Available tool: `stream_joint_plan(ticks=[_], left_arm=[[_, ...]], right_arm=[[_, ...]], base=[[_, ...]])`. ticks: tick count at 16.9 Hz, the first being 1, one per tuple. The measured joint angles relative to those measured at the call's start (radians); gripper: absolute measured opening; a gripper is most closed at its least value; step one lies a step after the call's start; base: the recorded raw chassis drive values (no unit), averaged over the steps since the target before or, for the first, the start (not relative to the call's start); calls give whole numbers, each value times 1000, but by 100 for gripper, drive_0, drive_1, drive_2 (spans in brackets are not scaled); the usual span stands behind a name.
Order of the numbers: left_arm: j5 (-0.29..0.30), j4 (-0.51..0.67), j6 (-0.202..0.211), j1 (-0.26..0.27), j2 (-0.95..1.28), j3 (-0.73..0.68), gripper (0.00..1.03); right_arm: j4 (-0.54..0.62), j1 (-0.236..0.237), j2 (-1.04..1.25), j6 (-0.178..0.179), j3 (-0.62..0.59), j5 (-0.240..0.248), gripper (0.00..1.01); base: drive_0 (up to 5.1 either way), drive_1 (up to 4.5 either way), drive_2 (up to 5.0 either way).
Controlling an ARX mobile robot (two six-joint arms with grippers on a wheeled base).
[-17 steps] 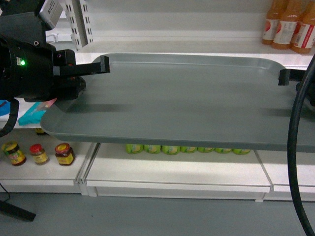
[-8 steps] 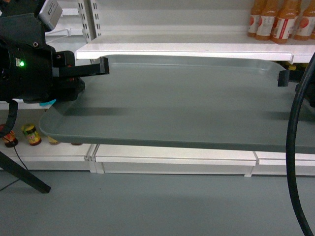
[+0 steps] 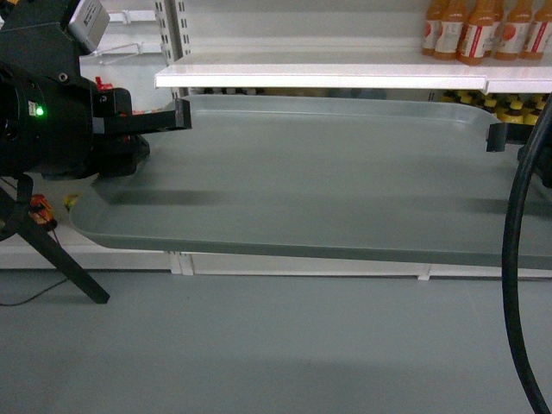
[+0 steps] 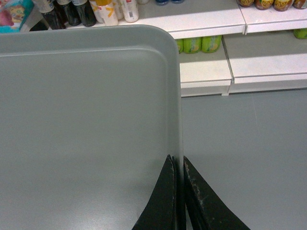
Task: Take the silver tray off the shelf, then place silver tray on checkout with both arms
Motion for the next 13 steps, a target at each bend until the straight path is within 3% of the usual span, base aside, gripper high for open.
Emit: stream_joint_plan(ticks=[13], left_arm=[[0, 3, 0, 0, 0, 0, 3]], right_arm=[[3, 0, 1, 0, 0, 0, 3]], base=[[-7, -426, 413]])
